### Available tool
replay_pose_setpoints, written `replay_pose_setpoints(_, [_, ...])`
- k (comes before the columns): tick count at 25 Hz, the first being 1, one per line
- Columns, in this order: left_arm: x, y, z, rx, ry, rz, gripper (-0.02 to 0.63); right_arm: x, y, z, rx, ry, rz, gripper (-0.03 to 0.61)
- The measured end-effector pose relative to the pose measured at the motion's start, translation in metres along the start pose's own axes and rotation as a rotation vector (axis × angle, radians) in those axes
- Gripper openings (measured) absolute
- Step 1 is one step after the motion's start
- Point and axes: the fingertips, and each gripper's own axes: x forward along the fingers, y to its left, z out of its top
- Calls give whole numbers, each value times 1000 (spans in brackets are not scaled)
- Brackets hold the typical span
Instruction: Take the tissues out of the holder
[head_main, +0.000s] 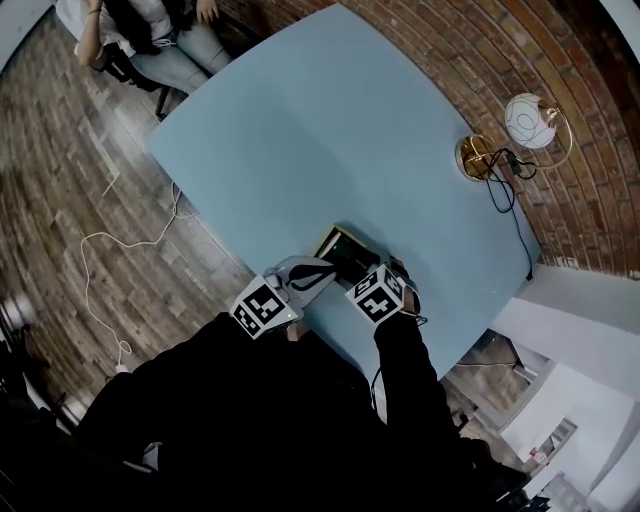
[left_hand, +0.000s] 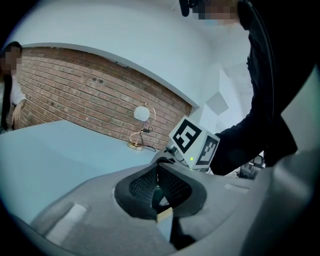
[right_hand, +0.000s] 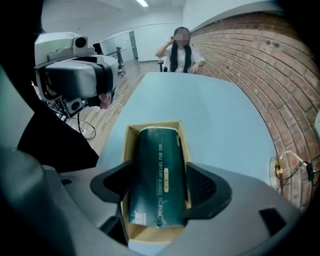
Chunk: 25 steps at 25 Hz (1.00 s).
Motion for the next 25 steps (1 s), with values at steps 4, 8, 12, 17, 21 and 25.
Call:
replay_pose_setpoints(4, [-3,5,-4,-9,2,3,10,12,3,-3,-14,44,19,333])
replay_pose_setpoints(8, [-2,9,-6,-14,4,1,11,20,4,-6,-44,88,-7,331])
replay_pose_setpoints(12, [-2,13,-10,-11,15,1,11,23,4,-7,-51,119,-15,331])
replay_pose_setpoints(17, [0,18,-10,-12,21,0,9,24,3,-8,-53,155,-24,316])
replay_pose_setpoints(21, [1,21,-10,-8,25,0,9,22,3,-9,-54,160,-18,288])
replay_pose_setpoints(25, [-3,24,-9,-6,24,9,11,20,3,-8,-52,158,-9,268])
